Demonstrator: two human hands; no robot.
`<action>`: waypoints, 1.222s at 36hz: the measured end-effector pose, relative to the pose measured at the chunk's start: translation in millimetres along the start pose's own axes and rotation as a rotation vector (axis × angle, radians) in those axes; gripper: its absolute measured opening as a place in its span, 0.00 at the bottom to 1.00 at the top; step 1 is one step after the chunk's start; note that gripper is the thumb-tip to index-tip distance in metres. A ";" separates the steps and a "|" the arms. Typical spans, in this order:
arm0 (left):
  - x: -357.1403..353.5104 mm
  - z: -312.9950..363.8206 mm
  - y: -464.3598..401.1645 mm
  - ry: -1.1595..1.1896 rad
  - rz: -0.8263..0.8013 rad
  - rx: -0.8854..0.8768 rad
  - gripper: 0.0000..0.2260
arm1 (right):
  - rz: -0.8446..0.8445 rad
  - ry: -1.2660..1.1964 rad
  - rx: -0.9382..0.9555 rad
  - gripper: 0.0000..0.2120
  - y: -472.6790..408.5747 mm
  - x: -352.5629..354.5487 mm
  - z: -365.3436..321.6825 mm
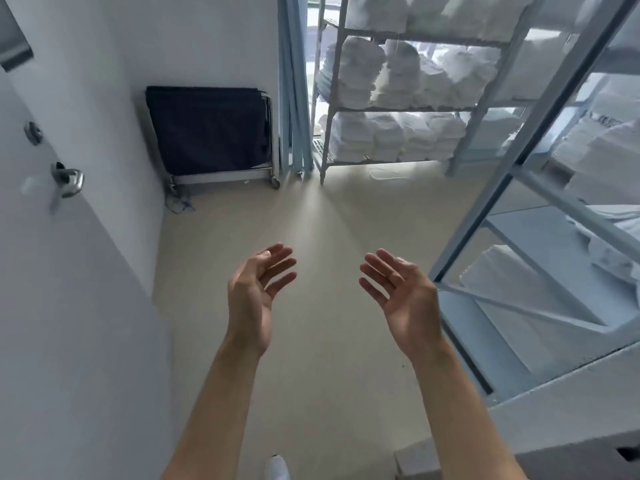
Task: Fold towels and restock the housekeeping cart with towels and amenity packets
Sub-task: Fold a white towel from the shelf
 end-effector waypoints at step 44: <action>-250.7 -122.8 -740.3 0.198 0.011 0.203 0.09 | -0.018 -0.549 0.017 0.12 -731.4 128.1 -164.8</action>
Point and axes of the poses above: each hand's wrist, its own y-axis away from the middle knuckle, its own x-axis out of the back of the hand, z = x × y, the point moved 4 cm from there along -y, towards the middle knuckle, and after that the axes turned 11 degrees about -z, right-handed, at the moved point
